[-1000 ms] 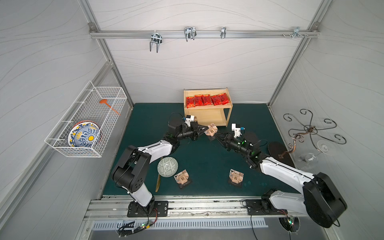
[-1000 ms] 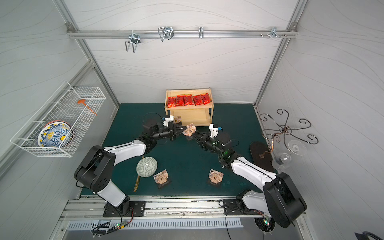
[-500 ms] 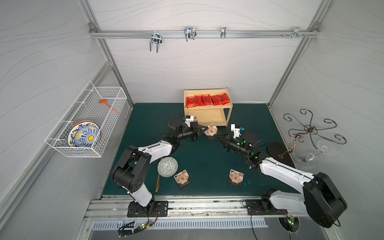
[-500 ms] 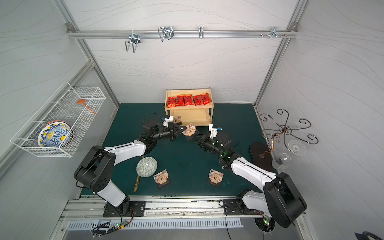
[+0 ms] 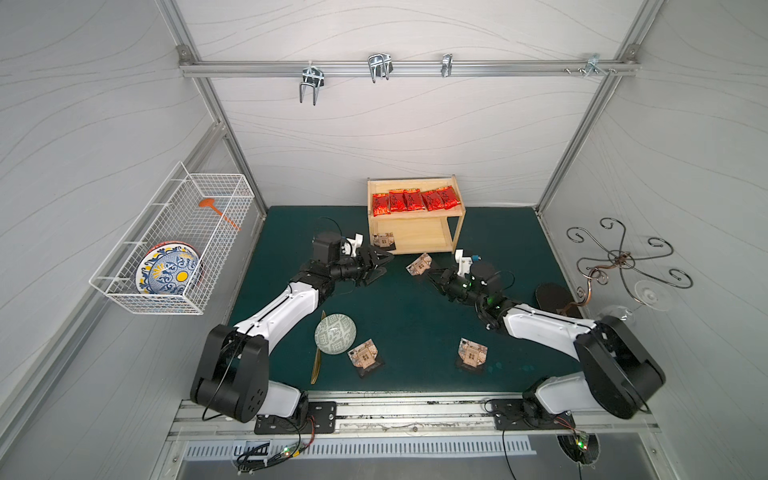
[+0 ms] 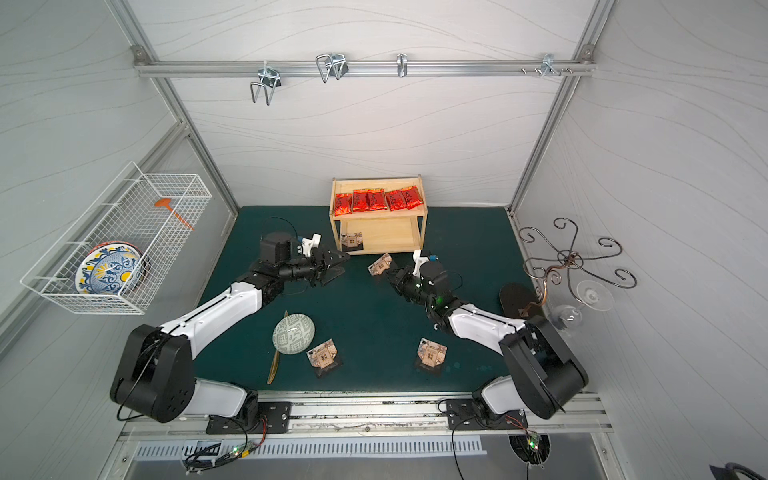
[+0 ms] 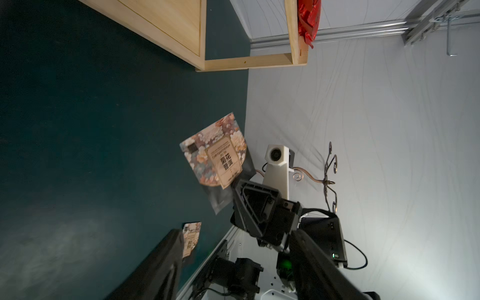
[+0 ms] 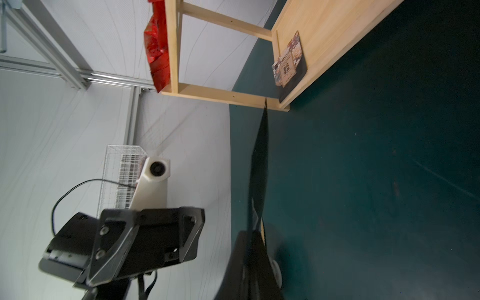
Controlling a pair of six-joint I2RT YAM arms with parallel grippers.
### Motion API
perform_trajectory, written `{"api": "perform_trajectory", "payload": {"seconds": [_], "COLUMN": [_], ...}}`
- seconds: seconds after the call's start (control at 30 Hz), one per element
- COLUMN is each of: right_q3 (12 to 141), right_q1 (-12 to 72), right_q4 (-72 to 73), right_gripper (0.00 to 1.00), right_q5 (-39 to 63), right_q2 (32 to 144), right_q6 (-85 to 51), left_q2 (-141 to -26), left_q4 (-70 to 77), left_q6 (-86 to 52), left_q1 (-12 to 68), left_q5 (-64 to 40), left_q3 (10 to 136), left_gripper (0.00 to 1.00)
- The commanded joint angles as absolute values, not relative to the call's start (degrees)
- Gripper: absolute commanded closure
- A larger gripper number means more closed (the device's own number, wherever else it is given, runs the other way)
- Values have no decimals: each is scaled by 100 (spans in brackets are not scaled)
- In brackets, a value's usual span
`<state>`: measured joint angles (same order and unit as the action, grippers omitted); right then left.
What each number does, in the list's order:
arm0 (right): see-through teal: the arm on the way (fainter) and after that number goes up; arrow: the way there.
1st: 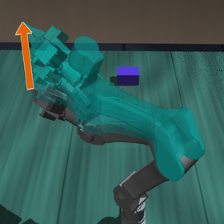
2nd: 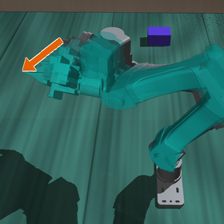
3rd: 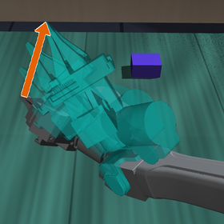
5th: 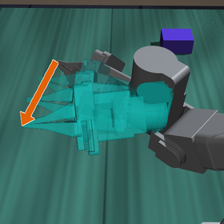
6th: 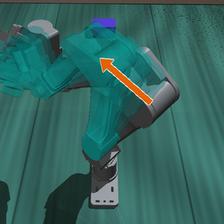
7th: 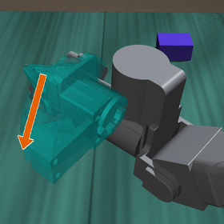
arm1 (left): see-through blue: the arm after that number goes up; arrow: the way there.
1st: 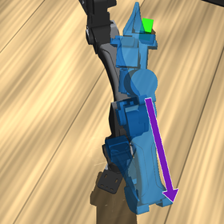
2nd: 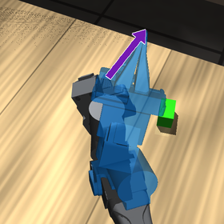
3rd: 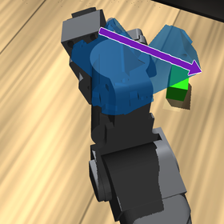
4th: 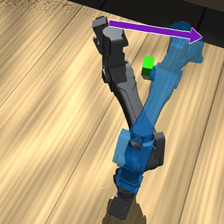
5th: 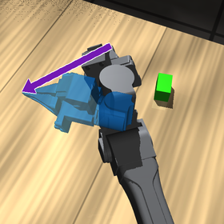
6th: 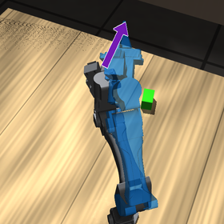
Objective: Place the tea bags on the shelf by color
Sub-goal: Pick up the tea bag from the center of the board, then place the tea bag on the shelf.
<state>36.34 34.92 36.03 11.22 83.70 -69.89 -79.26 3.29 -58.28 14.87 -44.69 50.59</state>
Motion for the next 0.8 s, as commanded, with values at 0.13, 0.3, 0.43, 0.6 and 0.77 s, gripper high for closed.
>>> {"api": "perform_trajectory", "payload": {"seconds": [0.13,0.3,0.43,0.6,0.77], "right_q3": [4635,5225,5721,6246,6656], "right_q1": [3630,3814,3862,3780,3647], "right_q4": [4343,5045,5503,5818,5880], "right_gripper": [100,100,100,100,100], "right_q5": [-315,-946,-1169,-1096,-846], "right_q2": [9751,10795,11481,12122,12572], "right_q6": [-6832,-6895,-6761,-6847,-7135], "left_q2": [-7587,-7526,-7412,-7383,-7410], "left_q4": [-1426,-1494,-1551,-1499,-1431], "left_q6": [-4393,-4333,-4304,-4336,-4384], "left_q1": [1082,1014,935,887,855], "left_q5": [-4474,-4499,-4500,-4567,-4623], "left_q3": [5281,5195,5155,5089,5064], "left_gripper": [30,30,31,32,32]}}
